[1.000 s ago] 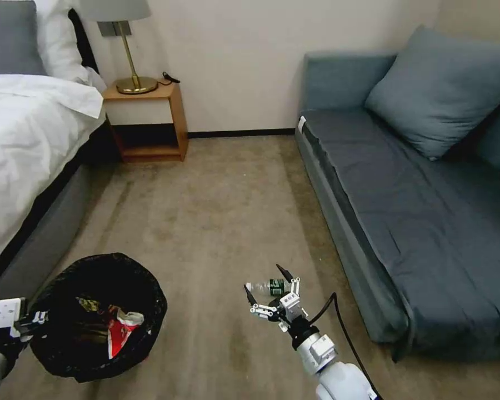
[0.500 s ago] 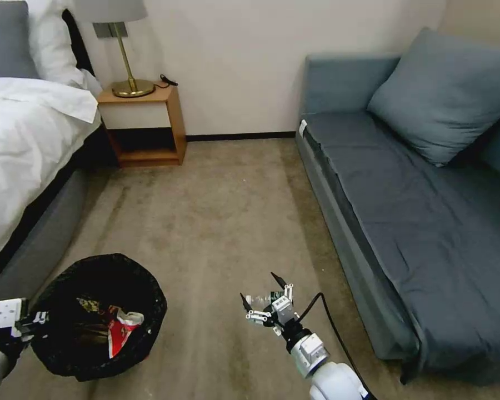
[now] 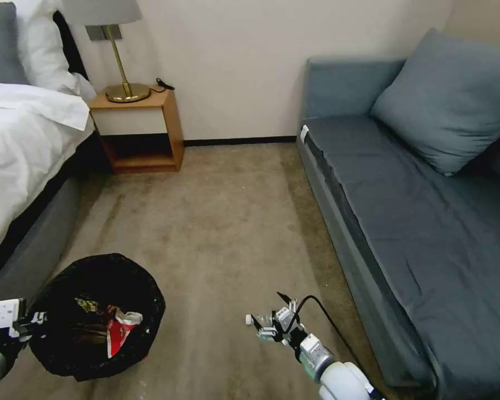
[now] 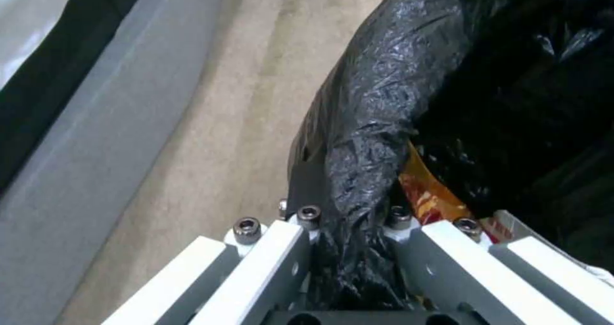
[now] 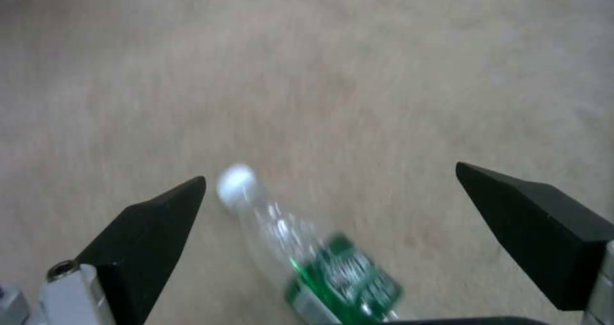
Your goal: Pick up the trash bin, then pick up the garbage on the floor and place it into the trash bin.
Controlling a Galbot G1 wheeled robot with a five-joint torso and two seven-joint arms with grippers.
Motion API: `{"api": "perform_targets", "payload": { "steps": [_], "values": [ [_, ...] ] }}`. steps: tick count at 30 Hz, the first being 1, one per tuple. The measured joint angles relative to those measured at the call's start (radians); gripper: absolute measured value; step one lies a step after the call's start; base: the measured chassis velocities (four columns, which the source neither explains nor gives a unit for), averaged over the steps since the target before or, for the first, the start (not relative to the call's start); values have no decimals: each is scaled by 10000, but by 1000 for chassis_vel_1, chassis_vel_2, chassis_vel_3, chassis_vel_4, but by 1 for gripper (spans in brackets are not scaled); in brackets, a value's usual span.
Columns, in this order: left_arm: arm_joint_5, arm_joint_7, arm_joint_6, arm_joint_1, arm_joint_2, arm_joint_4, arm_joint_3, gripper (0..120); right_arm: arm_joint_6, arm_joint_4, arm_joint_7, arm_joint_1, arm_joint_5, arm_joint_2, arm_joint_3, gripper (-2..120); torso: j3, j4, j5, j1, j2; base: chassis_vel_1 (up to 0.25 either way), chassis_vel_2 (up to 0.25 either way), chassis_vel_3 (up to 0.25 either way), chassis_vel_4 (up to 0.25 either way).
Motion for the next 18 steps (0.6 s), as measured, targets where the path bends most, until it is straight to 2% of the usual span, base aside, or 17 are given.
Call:
{"api": "perform_targets", "payload": {
  "steps": [7, 15, 18],
  "values": [
    [19, 1, 0, 43, -90, -160, 2, 3, -238, -1169, -1945, 1270, -1004, -516, -483, 100, -2, 0, 1, 0, 0, 0, 0, 0, 0],
    [26, 4, 0, 112, -121, -281, -23, 3, 51, -2394, -2450, 2151, -1888, -211, -868, 100, -1, 2, 0, 0, 0, 0, 0, 0, 0],
    [29, 14, 4, 164, -128, -373, -34, 3, 219, -3302, -2570, 2584, -2289, 104, -1050, 96, -1, 1, 1, 0, 0, 0, 0, 0, 0]
  ]
}}
